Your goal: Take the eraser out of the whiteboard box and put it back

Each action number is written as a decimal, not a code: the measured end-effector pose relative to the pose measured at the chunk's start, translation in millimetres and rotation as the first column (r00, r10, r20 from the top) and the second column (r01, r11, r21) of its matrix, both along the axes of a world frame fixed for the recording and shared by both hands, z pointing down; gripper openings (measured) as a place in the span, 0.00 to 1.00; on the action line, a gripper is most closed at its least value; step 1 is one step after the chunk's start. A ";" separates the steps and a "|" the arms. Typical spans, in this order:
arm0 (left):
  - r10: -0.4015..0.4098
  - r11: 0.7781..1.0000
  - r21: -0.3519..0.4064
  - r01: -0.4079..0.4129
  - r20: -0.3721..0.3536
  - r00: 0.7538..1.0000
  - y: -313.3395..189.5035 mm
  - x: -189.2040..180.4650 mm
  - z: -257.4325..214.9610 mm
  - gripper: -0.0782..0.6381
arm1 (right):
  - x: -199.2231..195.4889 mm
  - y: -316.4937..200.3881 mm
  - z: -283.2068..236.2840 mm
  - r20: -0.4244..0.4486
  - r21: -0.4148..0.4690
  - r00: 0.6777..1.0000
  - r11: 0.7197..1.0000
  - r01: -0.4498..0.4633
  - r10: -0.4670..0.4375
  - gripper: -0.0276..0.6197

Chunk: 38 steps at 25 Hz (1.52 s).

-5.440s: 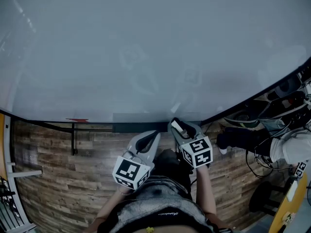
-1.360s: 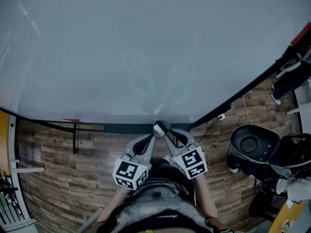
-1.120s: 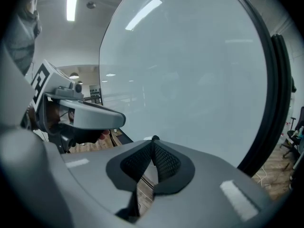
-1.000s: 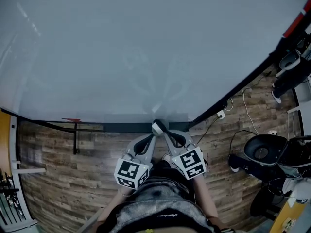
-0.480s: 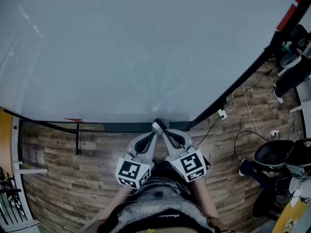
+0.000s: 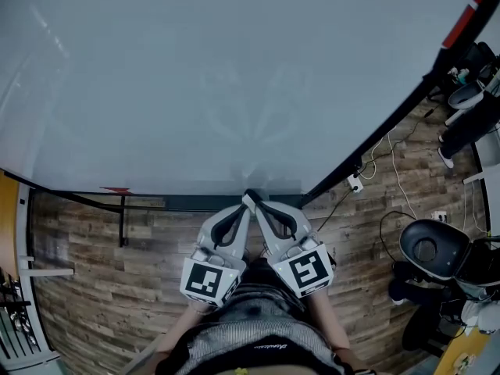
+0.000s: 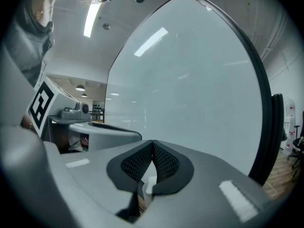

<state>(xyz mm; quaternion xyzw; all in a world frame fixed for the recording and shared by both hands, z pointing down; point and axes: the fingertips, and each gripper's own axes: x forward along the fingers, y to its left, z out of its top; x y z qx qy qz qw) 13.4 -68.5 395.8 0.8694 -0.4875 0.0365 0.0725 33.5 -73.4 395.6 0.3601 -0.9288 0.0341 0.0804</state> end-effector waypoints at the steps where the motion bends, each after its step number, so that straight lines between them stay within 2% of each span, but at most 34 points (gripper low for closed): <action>1: -0.003 1.000 0.013 0.003 0.000 1.000 0.0 0.1 -3.9 0.11 | -0.1 -0.1 -4.9 0.007 0.008 1.000 1.000 -0.001 0.001 0.05; 5: -0.012 0.998 0.059 0.012 -0.005 1.000 0.4 1.4 -19.5 0.11 | 0.1 -0.4 -22.9 0.031 0.056 0.999 0.998 -0.007 0.006 0.05; 10: -0.024 0.997 0.074 0.026 -0.024 0.999 5.0 5.7 -28.4 0.11 | 3.1 2.5 -33.6 0.057 0.104 0.998 0.994 -0.021 0.015 0.05; 25: -0.022 0.996 0.081 0.022 0.001 1.000 11.5 16.7 -23.9 0.11 | 13.0 8.4 -28.8 0.062 0.100 0.998 0.995 -0.023 0.017 0.05; 28: -0.038 0.998 0.051 0.039 -0.019 0.999 10.0 17.2 -22.4 0.11 | 13.2 7.0 -27.7 0.060 0.097 0.998 0.995 -0.023 0.017 0.05; 38: -0.033 0.997 0.068 0.032 0.008 0.999 4.7 17.1 -19.1 0.11 | 11.7 3.9 -26.5 0.064 0.088 0.998 0.996 -0.016 0.010 0.05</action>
